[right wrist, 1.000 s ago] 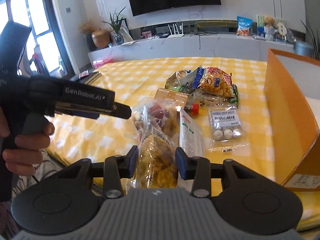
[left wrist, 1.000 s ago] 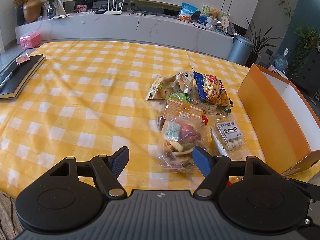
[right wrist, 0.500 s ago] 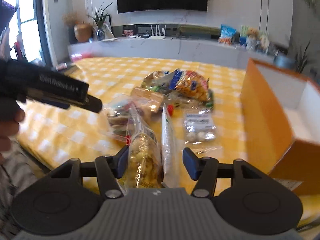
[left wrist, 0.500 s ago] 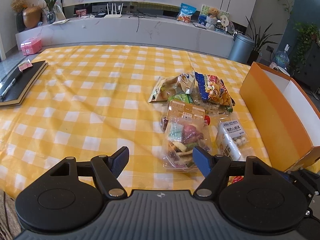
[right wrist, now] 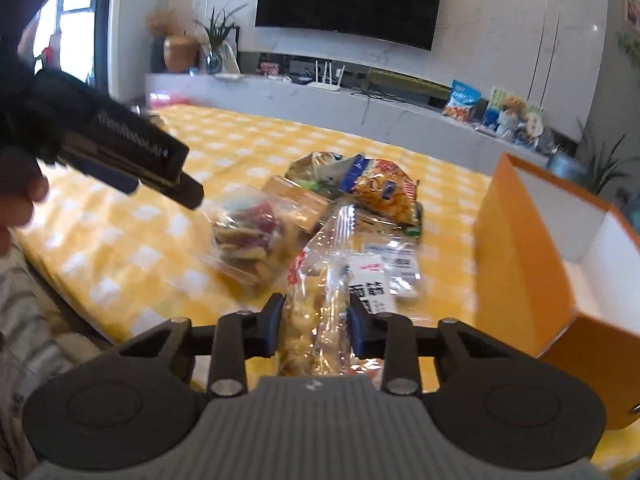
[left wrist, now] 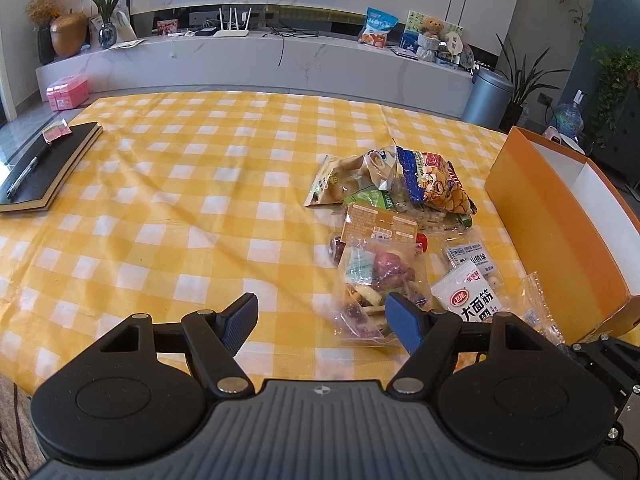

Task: Organize snacks
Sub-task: 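Lift the puffs bag out of the pile with the right gripper, then carry the puffs bag over the orange box with the right gripper while the left gripper approaches the white packet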

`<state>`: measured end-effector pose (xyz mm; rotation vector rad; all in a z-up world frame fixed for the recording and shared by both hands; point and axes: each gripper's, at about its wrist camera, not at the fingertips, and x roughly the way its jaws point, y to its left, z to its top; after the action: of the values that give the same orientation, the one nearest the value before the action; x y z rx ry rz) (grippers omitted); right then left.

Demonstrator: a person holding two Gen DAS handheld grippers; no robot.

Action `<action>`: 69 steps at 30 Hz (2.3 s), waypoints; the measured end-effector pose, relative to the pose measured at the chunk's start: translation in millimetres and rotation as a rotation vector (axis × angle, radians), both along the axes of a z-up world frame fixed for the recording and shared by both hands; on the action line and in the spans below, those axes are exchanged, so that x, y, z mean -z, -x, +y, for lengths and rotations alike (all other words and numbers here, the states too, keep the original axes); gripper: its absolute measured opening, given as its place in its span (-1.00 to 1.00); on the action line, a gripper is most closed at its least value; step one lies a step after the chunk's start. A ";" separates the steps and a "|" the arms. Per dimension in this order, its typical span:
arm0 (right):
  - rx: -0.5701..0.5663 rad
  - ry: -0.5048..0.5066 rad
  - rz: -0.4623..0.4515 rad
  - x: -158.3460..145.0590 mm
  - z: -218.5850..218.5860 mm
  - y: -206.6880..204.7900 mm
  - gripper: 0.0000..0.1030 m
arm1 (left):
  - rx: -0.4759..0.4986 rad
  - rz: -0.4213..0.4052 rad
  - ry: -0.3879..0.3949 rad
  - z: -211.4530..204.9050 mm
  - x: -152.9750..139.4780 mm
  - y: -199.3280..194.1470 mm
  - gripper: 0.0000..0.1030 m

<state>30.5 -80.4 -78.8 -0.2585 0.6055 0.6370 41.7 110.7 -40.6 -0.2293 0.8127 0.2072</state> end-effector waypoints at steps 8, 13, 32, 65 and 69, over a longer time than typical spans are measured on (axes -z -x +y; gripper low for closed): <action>0.010 -0.088 0.102 15.8 -1.4 -16.0 -0.40 | 0.014 0.004 -0.001 -4.5 0.3 0.7 0.66; 0.003 -0.093 0.117 15.4 -1.3 -15.3 -0.48 | 0.035 -0.006 -0.006 -11.7 -6.0 2.3 0.66; 0.200 -0.396 -0.057 -74.0 -99.7 -1.7 -0.49 | 0.237 0.021 0.000 -54.4 -26.2 -8.0 0.67; 0.342 -0.480 -0.013 -64.7 -138.0 -12.9 -0.47 | 0.226 0.126 0.387 -73.7 75.7 -69.5 0.31; 0.332 -0.469 -0.007 -63.9 -135.3 -15.0 -0.47 | 0.212 0.088 0.403 -74.2 78.0 -72.6 0.32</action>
<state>45.5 -215.7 -14.9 0.2744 0.4618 0.4394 114.3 36.4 -118.6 -0.5128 0.9562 -0.1500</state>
